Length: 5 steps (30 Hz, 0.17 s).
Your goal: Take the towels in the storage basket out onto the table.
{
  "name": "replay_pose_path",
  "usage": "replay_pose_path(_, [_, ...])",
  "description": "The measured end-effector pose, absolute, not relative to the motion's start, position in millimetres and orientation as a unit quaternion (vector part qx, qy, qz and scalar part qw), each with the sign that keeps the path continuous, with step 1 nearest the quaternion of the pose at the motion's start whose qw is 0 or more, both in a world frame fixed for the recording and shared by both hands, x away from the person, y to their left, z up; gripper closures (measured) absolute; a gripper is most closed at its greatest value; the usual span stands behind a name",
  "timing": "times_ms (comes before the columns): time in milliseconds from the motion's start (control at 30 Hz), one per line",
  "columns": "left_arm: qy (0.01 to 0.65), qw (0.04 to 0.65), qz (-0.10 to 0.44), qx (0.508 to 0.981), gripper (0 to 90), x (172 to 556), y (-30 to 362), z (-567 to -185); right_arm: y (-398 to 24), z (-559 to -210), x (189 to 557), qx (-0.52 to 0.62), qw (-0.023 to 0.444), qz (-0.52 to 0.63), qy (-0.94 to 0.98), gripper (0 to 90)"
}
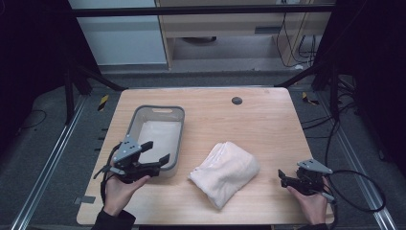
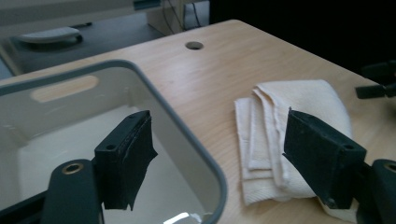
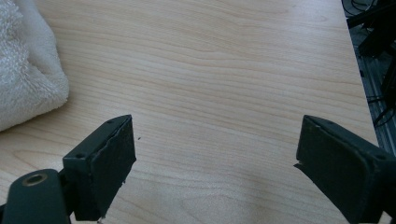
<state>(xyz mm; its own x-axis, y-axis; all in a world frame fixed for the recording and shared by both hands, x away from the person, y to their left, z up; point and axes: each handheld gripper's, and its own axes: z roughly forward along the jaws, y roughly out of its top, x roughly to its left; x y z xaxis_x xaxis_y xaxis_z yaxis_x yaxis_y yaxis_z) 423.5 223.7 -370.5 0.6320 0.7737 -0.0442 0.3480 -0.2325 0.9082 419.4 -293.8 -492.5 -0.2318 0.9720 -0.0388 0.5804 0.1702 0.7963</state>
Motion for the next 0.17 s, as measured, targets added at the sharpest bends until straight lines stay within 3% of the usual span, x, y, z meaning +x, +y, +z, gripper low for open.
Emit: replay_pose_path(167, [0.402,0.491,0.244,0.733,23.7,416,254,-377,-294,-492,419,0.551,0.288,0.343,0.704,11.5])
